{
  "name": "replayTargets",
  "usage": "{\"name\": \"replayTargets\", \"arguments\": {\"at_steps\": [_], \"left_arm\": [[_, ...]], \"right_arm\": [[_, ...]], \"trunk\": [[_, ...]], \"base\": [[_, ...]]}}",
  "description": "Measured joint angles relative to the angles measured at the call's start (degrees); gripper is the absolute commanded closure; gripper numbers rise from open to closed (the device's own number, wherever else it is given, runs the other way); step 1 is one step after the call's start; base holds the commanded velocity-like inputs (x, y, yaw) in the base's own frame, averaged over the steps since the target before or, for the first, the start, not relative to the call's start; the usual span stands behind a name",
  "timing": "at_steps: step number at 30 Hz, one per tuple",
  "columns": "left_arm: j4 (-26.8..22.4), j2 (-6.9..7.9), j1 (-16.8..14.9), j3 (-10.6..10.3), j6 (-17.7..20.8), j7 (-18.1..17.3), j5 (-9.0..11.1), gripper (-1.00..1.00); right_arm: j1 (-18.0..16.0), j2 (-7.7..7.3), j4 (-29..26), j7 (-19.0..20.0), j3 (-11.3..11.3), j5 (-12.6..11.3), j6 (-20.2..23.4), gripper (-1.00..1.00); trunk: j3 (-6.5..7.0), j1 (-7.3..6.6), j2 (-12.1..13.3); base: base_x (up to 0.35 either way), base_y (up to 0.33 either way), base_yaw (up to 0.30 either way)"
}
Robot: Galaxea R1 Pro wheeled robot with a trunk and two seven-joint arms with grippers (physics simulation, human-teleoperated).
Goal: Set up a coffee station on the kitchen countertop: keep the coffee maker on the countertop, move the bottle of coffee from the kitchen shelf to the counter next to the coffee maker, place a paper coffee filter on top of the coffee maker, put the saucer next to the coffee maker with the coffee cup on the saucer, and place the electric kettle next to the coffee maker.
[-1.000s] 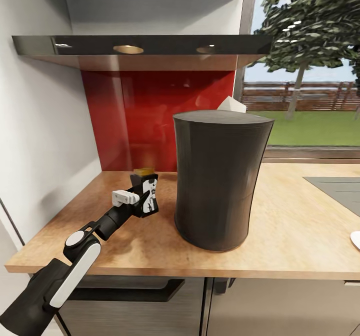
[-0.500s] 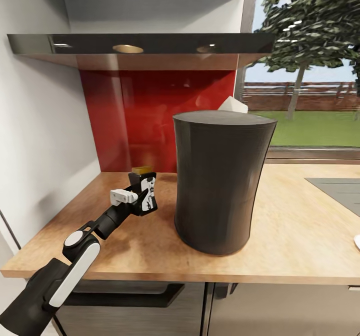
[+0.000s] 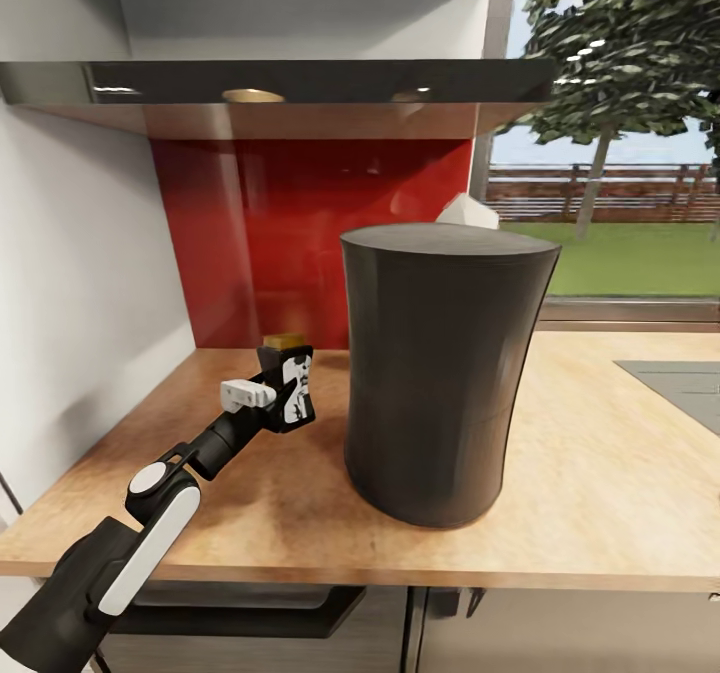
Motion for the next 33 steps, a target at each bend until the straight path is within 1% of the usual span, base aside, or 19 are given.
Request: {"name": "replayTargets", "arguments": {"at_steps": [12, 26, 28, 29, 31, 33], "left_arm": [[0.0, 0.00, 0.0, 0.1, 0.1, 0.0, 0.0, 1.00], [0.0, 0.00, 0.0, 0.1, 0.1, 0.0, 0.0, 1.00], [0.0, 0.00, 0.0, 0.1, 0.1, 0.0, 0.0, 1.00], [0.1, 0.00, 0.0, 0.1, 0.1, -0.1, 0.0, 1.00], [0.2, -0.34, 0.0, 0.2, 0.1, 0.0, 0.1, 1.00], [0.2, -0.34, 0.0, 0.2, 0.1, 0.0, 0.1, 1.00]], "right_arm": [[0.0, 0.00, 0.0, 0.0, 0.0, 0.0, 0.0, -1.00], [0.0, 0.00, 0.0, 0.0, 0.0, 0.0, 0.0, -1.00], [0.0, 0.00, 0.0, 0.0, 0.0, 0.0, 0.0, -1.00], [0.0, 0.32, 0.3, 0.0, 0.3, -0.1, 0.0, -1.00], [-0.1, 0.25, 1.0, 0.0, 0.2, -0.1, 0.0, -1.00], [-0.1, 0.25, 1.6, 0.0, 0.2, -0.1, 0.0, -1.00]], "trunk": [[-0.06, 0.00, 0.0], [-1.19, 0.00, 0.0], [-1.27, 0.00, 0.0], [-1.27, 0.00, 0.0], [-1.27, 0.00, 0.0], [-1.27, 0.00, 0.0]], "base": [[0.000, -0.020, 0.000], [0.000, 0.000, 0.000], [0.000, 0.000, 0.000], [0.000, 0.000, 0.000], [0.000, 0.000, 0.000], [0.000, 0.000, 0.000]]}}
